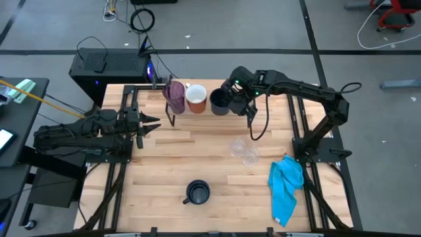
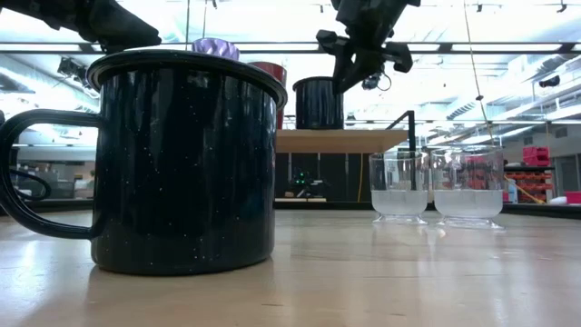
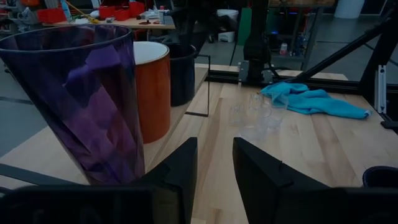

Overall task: Stack small to large cups/mugs on shelf
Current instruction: Put the blue mug on the shelf

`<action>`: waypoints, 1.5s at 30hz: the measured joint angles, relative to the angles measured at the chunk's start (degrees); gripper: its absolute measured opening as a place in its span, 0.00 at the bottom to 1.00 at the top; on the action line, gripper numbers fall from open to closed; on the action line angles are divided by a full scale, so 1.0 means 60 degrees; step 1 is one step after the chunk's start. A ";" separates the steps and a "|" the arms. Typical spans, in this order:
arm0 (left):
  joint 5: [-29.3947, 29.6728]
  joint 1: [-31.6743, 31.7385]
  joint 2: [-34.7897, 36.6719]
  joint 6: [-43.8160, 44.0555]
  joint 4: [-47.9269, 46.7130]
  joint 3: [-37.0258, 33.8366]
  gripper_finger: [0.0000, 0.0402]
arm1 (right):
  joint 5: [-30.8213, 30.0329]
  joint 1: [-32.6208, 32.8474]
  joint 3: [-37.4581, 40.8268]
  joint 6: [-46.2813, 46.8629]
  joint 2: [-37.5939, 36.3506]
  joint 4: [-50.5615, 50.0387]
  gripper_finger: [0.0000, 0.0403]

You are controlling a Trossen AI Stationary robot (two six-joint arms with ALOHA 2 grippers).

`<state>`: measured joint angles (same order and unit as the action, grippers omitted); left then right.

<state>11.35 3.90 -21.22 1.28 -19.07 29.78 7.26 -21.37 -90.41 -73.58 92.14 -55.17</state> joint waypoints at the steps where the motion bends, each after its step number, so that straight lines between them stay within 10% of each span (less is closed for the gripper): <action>1: 0.0000 -0.0002 0.0000 0.0000 -0.0001 0.0000 0.27 | -0.0055 -0.0019 0.0000 0.0000 0.0000 0.0025 0.25; 45: -0.0003 -0.0001 0.0000 0.0004 -0.0001 0.0004 0.27 | -0.0688 0.0549 -0.0013 0.1733 -0.0725 0.0687 0.25</action>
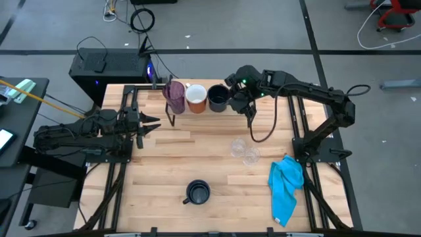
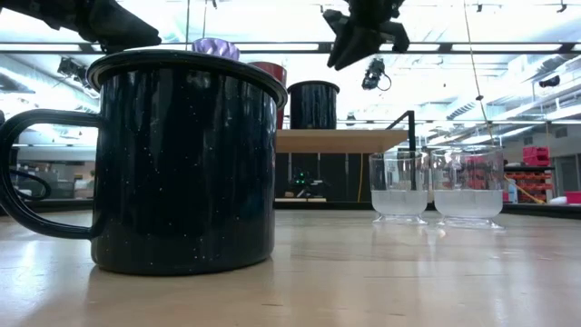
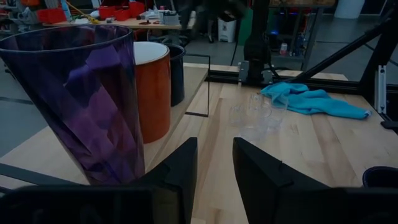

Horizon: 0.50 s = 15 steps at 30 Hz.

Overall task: Stack small to large cups/mugs on shelf
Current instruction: Put the blue mug on the shelf

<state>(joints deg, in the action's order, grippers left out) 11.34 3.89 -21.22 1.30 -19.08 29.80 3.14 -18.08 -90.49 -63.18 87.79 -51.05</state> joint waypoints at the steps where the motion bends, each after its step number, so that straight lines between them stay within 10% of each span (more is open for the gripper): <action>1: 0.0000 0.0002 -0.0003 0.0000 -0.0003 0.0000 0.27 | 0.0011 0.0182 0.0002 0.0272 0.0000 0.0000 0.25; 15: 0.0000 0.0002 -0.0003 0.0215 0.0098 0.0007 0.27 | -0.0603 0.2792 0.0002 0.7260 0.0525 0.1158 0.25</action>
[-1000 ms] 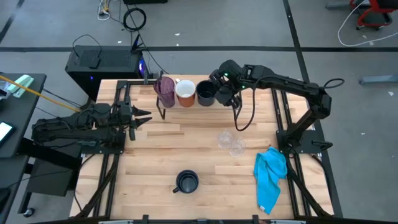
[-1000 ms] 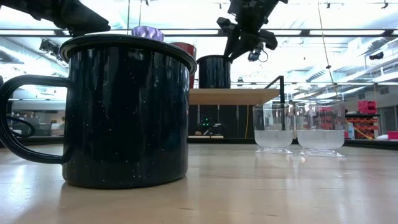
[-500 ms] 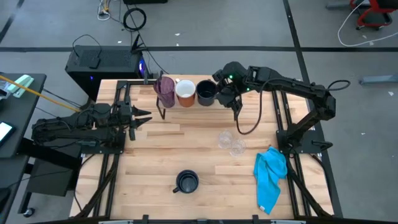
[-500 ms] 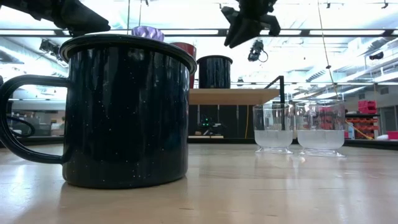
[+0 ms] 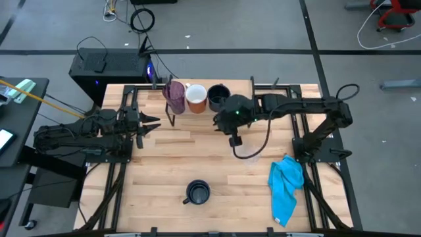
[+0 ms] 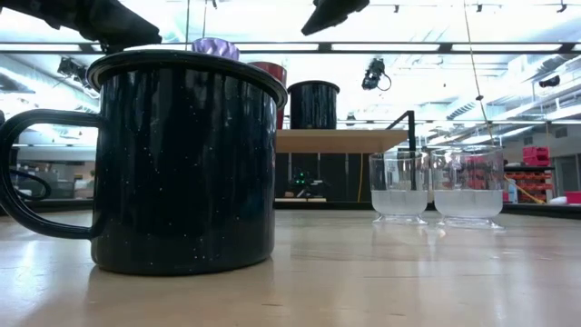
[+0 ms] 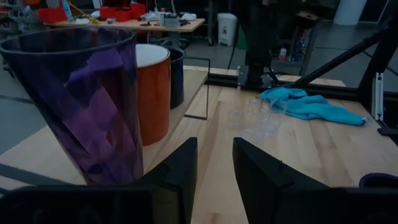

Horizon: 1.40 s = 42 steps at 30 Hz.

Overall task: Stack small to large cups/mugs on shelf
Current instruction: Put the blue mug on the shelf

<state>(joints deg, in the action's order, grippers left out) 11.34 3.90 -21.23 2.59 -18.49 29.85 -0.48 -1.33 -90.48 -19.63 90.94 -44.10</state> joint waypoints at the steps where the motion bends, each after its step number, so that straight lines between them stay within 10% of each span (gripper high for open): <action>1: 0.0000 0.0000 0.0000 0.0062 -0.0016 0.0000 0.27 | -0.0088 0.0096 0.0000 0.0247 0.0000 -0.0003 0.25; 42: 0.0003 0.0000 -0.0018 0.1609 -0.0113 0.0000 0.27 | -0.0321 0.4891 -0.0899 0.2843 0.4303 0.2602 0.57</action>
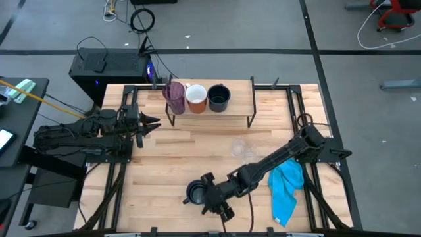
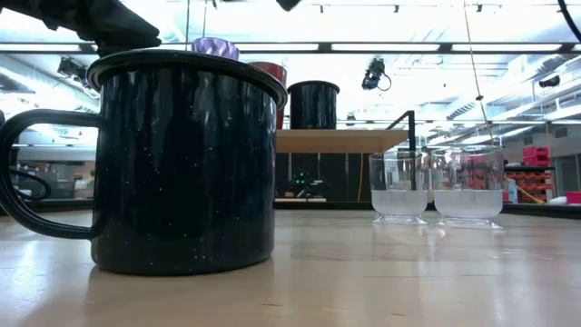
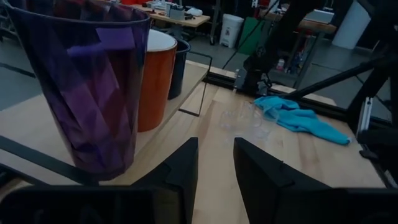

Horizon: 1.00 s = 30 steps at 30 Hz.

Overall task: Stack small to large cups/mugs on shelf
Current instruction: Put the blue mug on the shelf

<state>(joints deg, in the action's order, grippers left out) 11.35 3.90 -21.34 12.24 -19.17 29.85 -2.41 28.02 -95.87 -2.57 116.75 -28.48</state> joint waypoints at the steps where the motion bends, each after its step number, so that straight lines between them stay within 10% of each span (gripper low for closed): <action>1: 0.0000 0.0000 0.0000 0.0061 0.0001 0.0000 0.27 | -0.0028 0.0039 -0.0138 0.0002 0.0148 -0.0027 0.58; 30: 0.0000 0.0000 -0.0001 0.0508 -0.0368 -0.0004 0.27 | -0.0599 -0.0044 -0.0846 0.0437 0.1508 -0.0187 0.38</action>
<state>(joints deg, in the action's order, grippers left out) 11.35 3.90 -21.35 15.29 -21.38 29.82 -6.00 27.76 -100.95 0.05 125.80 -29.61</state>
